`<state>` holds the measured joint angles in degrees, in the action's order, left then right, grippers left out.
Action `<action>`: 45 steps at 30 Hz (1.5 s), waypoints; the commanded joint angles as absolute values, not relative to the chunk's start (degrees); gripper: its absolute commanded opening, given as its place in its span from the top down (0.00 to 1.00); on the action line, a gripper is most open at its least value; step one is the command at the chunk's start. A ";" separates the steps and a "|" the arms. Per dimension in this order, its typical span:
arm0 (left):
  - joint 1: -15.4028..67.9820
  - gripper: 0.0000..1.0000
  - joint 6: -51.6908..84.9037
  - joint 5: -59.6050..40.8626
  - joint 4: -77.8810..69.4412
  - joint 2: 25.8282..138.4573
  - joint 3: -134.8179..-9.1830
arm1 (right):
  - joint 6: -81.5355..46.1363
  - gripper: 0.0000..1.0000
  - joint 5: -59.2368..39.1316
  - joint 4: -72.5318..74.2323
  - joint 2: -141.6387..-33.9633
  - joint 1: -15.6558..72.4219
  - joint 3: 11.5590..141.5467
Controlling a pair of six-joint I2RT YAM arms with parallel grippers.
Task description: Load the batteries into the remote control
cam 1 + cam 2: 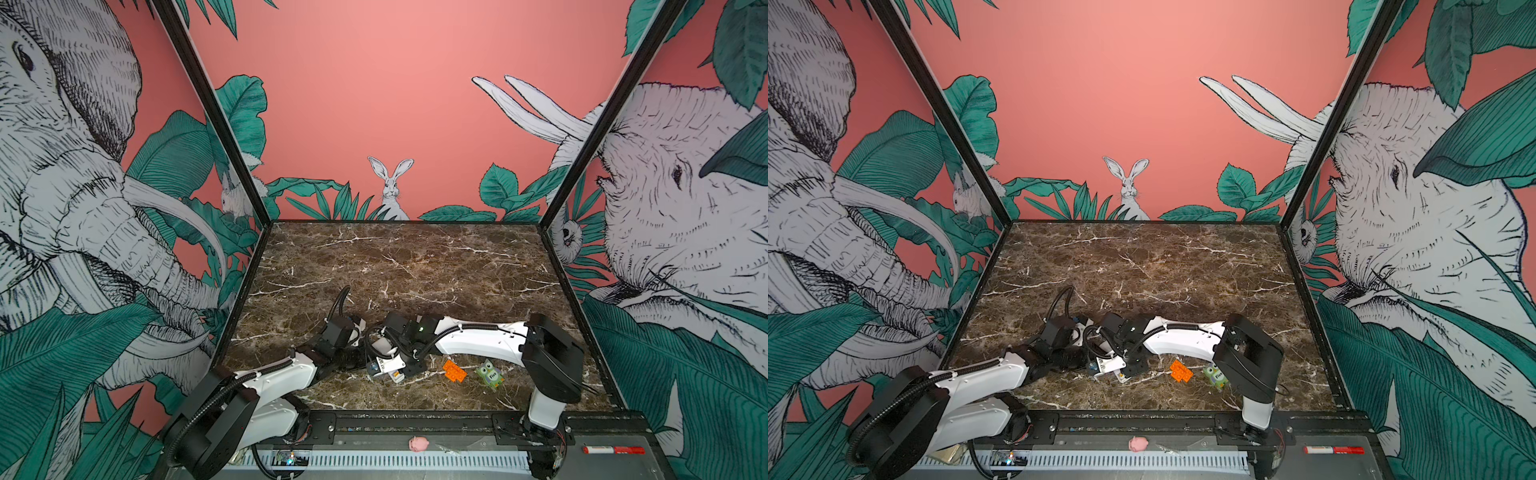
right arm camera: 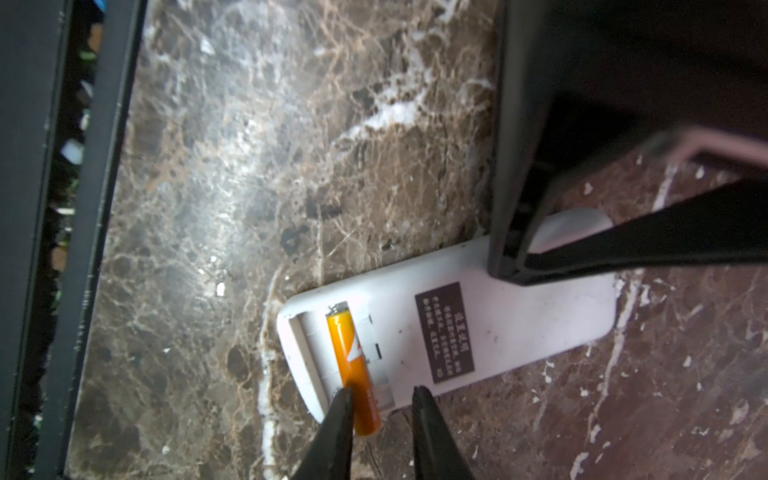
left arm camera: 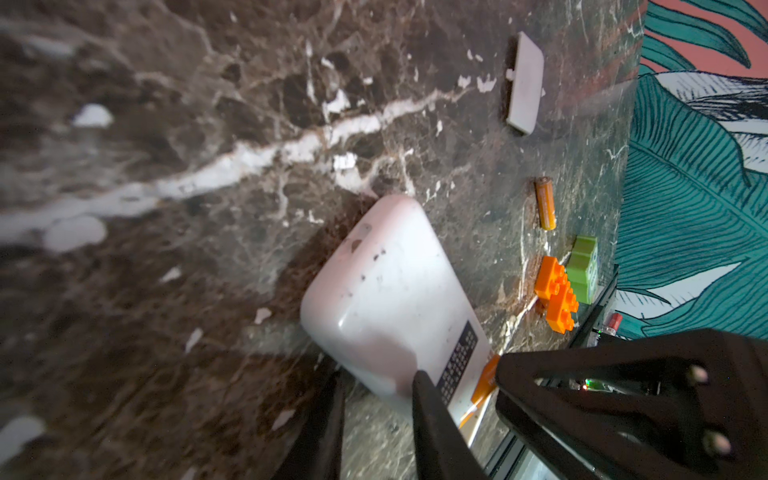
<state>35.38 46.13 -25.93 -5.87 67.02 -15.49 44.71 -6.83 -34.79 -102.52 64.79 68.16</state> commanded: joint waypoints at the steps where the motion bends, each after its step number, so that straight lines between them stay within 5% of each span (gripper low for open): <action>1: 35.61 0.69 46.58 -24.86 -3.42 66.58 -14.06 | 43.81 0.74 -6.67 -34.98 -100.61 64.97 67.07; 17: 35.60 0.70 46.78 -25.14 -4.04 66.18 -13.71 | 33.98 0.73 -9.30 -31.68 -95.84 64.81 65.00; 31: 35.60 0.71 45.72 -24.44 -2.07 64.82 -14.07 | -2.37 0.74 -3.03 -29.58 -86.38 63.53 58.98; 45: 35.60 0.71 45.80 -24.21 -2.16 64.66 -14.07 | -3.97 0.77 -6.11 -31.38 -93.19 63.57 61.52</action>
